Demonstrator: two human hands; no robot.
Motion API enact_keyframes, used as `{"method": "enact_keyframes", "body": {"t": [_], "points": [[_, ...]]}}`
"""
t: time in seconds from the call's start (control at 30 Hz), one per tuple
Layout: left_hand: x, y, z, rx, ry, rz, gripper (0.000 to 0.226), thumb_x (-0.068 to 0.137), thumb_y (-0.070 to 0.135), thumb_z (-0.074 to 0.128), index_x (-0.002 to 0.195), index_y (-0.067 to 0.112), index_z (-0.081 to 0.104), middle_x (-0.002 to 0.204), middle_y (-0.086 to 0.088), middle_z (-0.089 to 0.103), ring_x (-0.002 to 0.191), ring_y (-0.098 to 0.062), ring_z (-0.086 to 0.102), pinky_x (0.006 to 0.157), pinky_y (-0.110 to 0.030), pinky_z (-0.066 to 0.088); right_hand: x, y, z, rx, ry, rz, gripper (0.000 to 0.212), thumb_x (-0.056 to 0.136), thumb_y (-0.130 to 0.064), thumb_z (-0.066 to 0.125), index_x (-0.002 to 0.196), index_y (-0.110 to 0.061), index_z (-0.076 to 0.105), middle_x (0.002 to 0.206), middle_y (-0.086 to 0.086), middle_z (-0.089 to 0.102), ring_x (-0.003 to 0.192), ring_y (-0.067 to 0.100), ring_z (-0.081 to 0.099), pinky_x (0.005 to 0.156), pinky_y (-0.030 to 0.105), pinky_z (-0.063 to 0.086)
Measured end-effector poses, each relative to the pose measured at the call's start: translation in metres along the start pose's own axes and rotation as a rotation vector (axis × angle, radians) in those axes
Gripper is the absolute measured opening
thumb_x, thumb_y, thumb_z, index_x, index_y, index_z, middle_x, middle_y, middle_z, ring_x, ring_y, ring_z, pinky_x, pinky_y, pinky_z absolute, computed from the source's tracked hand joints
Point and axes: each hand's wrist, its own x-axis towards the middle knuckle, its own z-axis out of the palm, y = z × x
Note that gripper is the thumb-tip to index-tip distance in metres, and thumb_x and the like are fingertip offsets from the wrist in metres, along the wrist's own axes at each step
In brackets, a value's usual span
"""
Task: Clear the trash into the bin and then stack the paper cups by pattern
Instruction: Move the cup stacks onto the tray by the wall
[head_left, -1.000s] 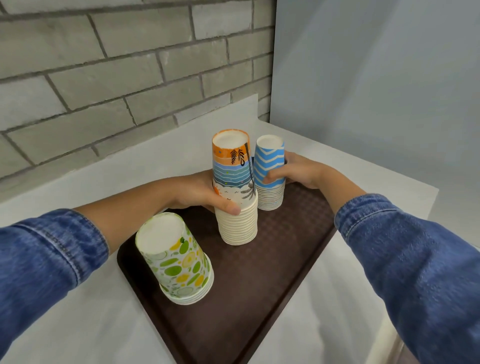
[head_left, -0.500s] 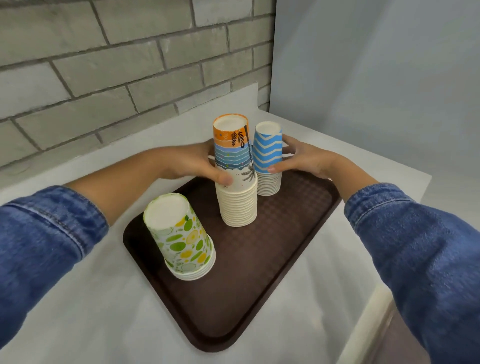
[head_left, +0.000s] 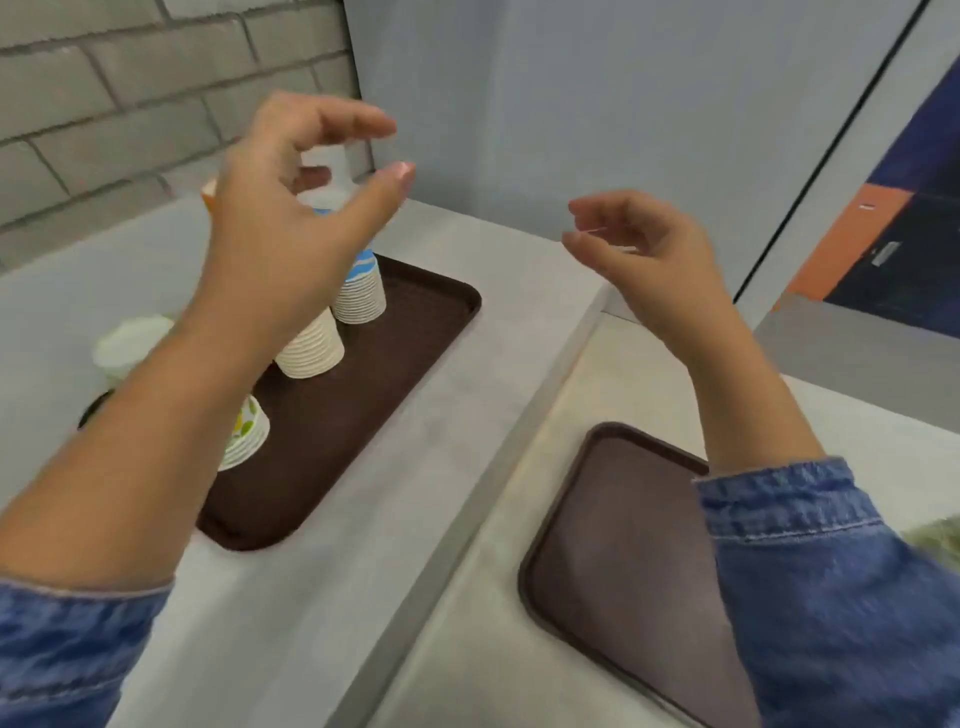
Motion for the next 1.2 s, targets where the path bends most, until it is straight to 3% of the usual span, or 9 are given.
{"method": "enact_keyframes", "body": {"t": [0.17,0.3,0.43,0.53,0.73,0.87,1.0,1.1,1.2], "points": [[-0.084,0.039,0.113,-0.152,-0.185,-0.166,0.013,0.082,0.031,0.068,0.093,0.037,0.063,0.107,0.008,0.061,0.105,-0.006,0.059,0.094,-0.030,0.049,-0.092,0.009,-0.094,-0.160,0.141,0.028,0.011,0.086,-0.023,0.068,0.096,-0.028,0.068,0.091,-0.018,0.068,0.084,-0.003,0.063,0.089,0.036,0.052],[-0.148,0.063,0.189,-0.226,-0.384,-0.350,0.014,0.085,0.023,0.069,0.089,0.036,0.065,0.105,0.016,0.060,0.105,0.002,0.056,0.097,-0.027,0.046,-0.159,0.022,-0.161,-0.274,0.265,-0.050,0.011,0.087,-0.022,0.067,0.098,-0.023,0.068,0.096,-0.009,0.069,0.090,0.006,0.064,0.087,0.031,0.052],[-0.192,0.083,0.246,-0.247,-0.523,-0.398,0.014,0.085,0.024,0.068,0.093,0.035,0.067,0.106,0.015,0.061,0.104,0.005,0.056,0.095,-0.023,0.045,-0.209,0.048,-0.224,-0.292,0.438,-0.142,0.019,0.088,-0.023,0.065,0.106,-0.020,0.061,0.103,-0.004,0.062,0.096,0.012,0.061,0.083,0.024,0.050],[-0.203,0.100,0.276,-0.254,-0.572,-0.391,0.014,0.085,0.024,0.068,0.094,0.034,0.067,0.105,0.016,0.061,0.103,0.004,0.056,0.093,-0.022,0.044,-0.234,0.087,-0.260,-0.232,0.492,-0.022,0.037,0.083,-0.036,0.065,0.116,-0.022,0.054,0.113,0.001,0.058,0.101,0.011,0.058,0.084,0.028,0.051],[-0.190,0.121,0.317,-0.236,-0.597,-0.378,0.013,0.086,0.026,0.066,0.092,0.038,0.065,0.110,0.012,0.060,0.109,-0.006,0.056,0.097,-0.030,0.047,-0.259,0.174,-0.293,0.013,0.301,0.301,0.090,0.062,-0.050,0.070,0.140,-0.033,0.028,0.137,-0.003,0.043,0.126,0.012,0.046,0.103,0.029,0.040],[-0.190,0.125,0.342,-0.223,-0.604,-0.421,0.012,0.087,0.031,0.064,0.100,0.030,0.067,0.110,0.012,0.061,0.108,-0.003,0.055,0.098,-0.030,0.047,-0.264,0.229,-0.291,0.106,0.091,0.474,0.108,0.054,-0.047,0.075,0.146,-0.032,0.020,0.149,0.000,0.033,0.137,0.014,0.034,0.114,0.038,0.029],[-0.186,0.138,0.368,-0.258,-0.671,-0.375,0.020,0.089,0.034,0.061,0.109,0.029,0.064,0.114,0.011,0.061,0.110,-0.002,0.053,0.097,-0.029,0.046,-0.261,0.261,-0.285,0.185,-0.102,0.540,0.111,0.051,-0.052,0.085,0.144,-0.028,0.028,0.141,-0.003,0.047,0.128,0.013,0.048,0.107,0.039,0.041],[-0.178,0.144,0.386,-0.257,-0.725,-0.366,0.028,0.091,0.036,0.058,0.117,0.028,0.062,0.117,0.009,0.060,0.108,-0.006,0.055,0.091,-0.023,0.045,-0.256,0.272,-0.279,0.218,-0.161,0.571,0.109,0.043,-0.063,0.084,0.135,-0.031,0.036,0.133,-0.004,0.055,0.118,0.007,0.057,0.093,0.023,0.048],[-0.175,0.144,0.396,-0.266,-0.813,-0.404,0.034,0.092,0.035,0.057,0.125,0.027,0.059,0.113,0.006,0.060,0.098,-0.011,0.060,0.085,-0.020,0.049,-0.250,0.277,-0.273,0.220,-0.258,0.566,0.110,0.042,-0.062,0.085,0.135,-0.026,0.038,0.126,-0.007,0.061,0.115,0.007,0.059,0.088,0.019,0.050]]}}
